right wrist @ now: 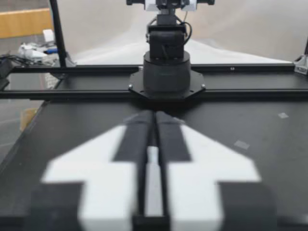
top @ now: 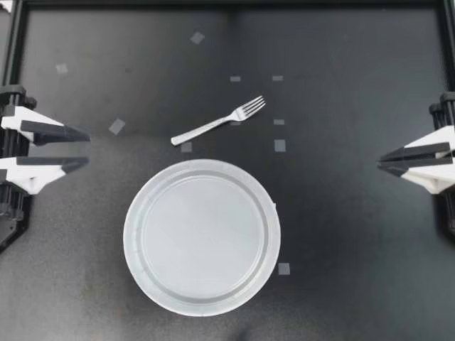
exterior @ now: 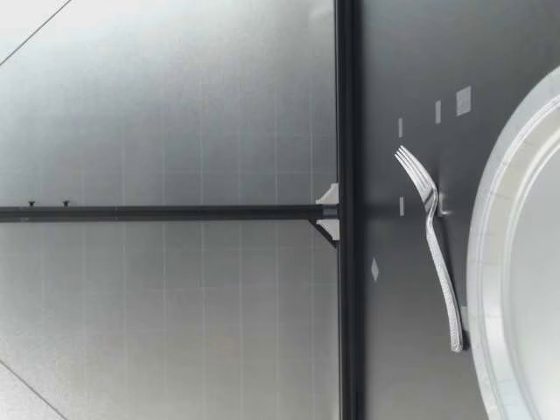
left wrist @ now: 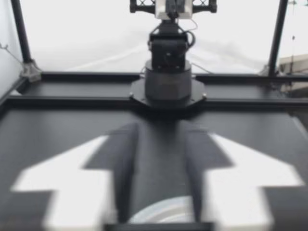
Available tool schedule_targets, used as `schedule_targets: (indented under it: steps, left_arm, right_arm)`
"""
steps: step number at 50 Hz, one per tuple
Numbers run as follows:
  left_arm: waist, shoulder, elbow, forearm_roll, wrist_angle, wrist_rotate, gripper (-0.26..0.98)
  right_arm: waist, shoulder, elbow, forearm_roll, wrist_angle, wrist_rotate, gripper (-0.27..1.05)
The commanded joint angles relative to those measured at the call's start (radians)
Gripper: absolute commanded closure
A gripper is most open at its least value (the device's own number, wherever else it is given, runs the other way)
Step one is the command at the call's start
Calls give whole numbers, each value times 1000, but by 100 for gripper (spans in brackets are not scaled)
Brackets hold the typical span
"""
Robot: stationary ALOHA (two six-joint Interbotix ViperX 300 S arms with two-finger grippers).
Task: Pick up the fork and place it on the plate.
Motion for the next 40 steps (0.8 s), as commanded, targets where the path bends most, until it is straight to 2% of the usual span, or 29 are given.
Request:
schedule_targets:
  steps: [1,4,7,14,16,19,24,31,37,40]
  left_arm:
    - [5,-17,-26,-14,2,-5,67]
    - [6,-26,-51,-57,58,-8,75]
    - [26,-28,-112,-101,204,-9,79]
    - [144,48,-322,-118,617,-18,79]
    - [178,81,-370,-118,669,-15,79]
    - [229,141,-428,-117,703,0,79]
    - [272,236,-466,-91,719,29,79]
    - [290,396,-472,-80,735,54,76]
    - [307,577,-489,-72,742,67,65]
    - [308,669,-503,-43,739,94,53]
  right_arm:
    - [-5,-3,-23,3,-11,6,79]
    - [-8,-15,-17,15,8,17,87]
    - [-23,-31,-15,48,64,40,89]
    - [-81,-54,-29,75,212,95,88]
    - [-95,-57,-32,75,239,114,88]
    - [-106,-55,-32,75,253,129,88]
    - [-107,-51,-26,74,258,130,88]
    - [-107,-46,-15,72,256,132,86]
    - [-107,-55,-2,72,256,137,77]
    - [-107,-57,3,72,256,138,68]
